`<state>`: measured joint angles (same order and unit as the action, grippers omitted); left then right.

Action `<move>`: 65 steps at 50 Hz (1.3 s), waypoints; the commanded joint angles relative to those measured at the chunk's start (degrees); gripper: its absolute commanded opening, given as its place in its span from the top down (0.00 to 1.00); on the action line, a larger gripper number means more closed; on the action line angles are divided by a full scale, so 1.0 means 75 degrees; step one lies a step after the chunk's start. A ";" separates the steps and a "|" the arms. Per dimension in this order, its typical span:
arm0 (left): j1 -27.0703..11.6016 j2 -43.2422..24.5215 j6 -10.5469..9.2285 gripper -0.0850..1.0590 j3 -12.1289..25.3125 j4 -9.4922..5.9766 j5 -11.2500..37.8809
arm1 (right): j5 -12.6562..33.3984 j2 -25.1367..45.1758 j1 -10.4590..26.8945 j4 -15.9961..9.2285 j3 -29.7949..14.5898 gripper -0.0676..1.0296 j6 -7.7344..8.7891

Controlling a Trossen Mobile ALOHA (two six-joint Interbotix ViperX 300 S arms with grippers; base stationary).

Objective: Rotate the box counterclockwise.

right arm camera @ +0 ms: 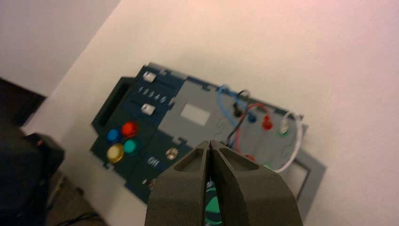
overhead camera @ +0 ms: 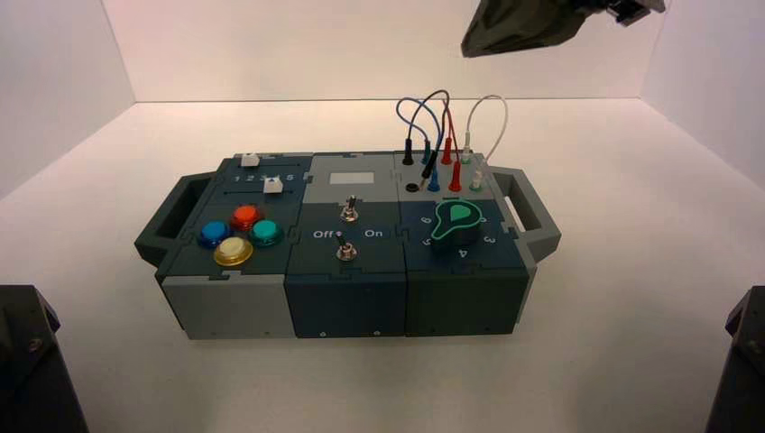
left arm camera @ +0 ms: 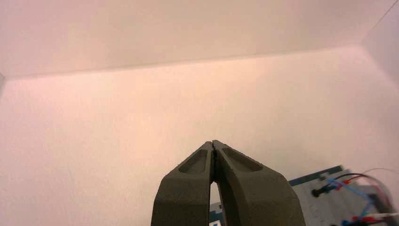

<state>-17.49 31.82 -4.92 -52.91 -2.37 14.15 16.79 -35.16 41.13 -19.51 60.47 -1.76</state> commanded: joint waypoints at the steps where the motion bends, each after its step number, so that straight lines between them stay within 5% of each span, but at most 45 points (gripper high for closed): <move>1: -0.0023 -0.0832 0.0012 0.95 0.0516 0.0023 -0.0059 | 0.0141 0.0000 0.0281 -0.0281 -0.0199 0.96 -0.0035; 30: -0.0176 -0.3234 0.0094 0.95 0.1594 0.0023 -0.0082 | 0.0797 0.0246 0.1406 -0.1477 0.0328 0.96 -0.0023; 65: -0.0223 -0.4523 0.0234 0.95 0.2344 0.0023 -0.0047 | 0.2121 0.0715 0.1512 -0.1980 0.0809 0.96 0.0000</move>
<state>-18.90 -2.55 -3.52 -37.27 -2.37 14.15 31.55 -31.64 52.12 -34.01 67.41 -1.67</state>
